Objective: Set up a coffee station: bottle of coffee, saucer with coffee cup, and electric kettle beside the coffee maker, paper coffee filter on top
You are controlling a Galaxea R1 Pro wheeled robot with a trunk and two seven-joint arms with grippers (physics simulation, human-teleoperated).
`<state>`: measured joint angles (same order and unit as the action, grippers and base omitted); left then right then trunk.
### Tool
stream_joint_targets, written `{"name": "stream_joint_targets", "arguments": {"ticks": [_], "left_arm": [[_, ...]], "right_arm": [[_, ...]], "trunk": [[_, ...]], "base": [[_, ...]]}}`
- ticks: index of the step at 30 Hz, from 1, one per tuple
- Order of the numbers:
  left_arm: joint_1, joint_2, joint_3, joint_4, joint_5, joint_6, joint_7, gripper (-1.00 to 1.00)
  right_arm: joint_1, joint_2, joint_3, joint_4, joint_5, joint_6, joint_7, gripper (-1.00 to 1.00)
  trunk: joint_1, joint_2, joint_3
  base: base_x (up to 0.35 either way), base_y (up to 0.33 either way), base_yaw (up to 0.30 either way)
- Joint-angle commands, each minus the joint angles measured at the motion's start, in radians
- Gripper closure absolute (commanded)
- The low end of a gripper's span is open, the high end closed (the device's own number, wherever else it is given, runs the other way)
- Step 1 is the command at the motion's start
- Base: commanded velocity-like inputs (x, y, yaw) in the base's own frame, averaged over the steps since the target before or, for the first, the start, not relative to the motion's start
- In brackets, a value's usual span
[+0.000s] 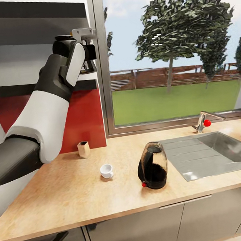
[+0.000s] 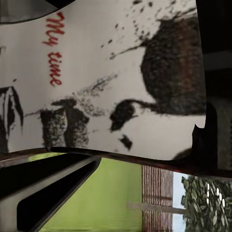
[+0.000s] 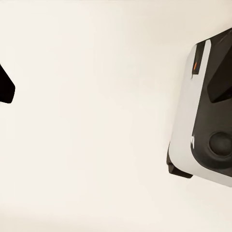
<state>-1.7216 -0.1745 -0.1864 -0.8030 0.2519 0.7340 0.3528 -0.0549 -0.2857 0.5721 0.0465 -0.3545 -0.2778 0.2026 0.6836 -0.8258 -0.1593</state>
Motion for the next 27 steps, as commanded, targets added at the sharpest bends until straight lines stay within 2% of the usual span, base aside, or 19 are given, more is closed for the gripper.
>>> {"name": "stream_joint_targets", "arguments": {"ticks": [1,18,27], "left_arm": [[-0.001,0.000,-0.001,-0.001,0.006,0.004,0.006,1.00],[-0.001,0.000,-0.001,-0.001,0.006,0.003,0.006,1.00],[-0.001,0.000,-0.001,-0.001,0.006,0.003,0.006,1.00]], "right_arm": [[-0.002,0.000,0.006,0.004,-0.011,-0.006,0.008,-1.00],[-0.002,0.000,0.006,0.004,-0.010,-0.006,0.008,-1.00],[-0.002,0.000,0.006,0.004,-0.011,-0.006,0.005,-1.00]], "trunk": [[0.000,-0.001,-0.002],[0.000,-0.001,-0.002],[0.000,-0.001,-0.002]], "base": [[0.000,-0.001,-0.252],[0.000,-0.001,-0.253],[0.000,-0.136,-0.168]]}}
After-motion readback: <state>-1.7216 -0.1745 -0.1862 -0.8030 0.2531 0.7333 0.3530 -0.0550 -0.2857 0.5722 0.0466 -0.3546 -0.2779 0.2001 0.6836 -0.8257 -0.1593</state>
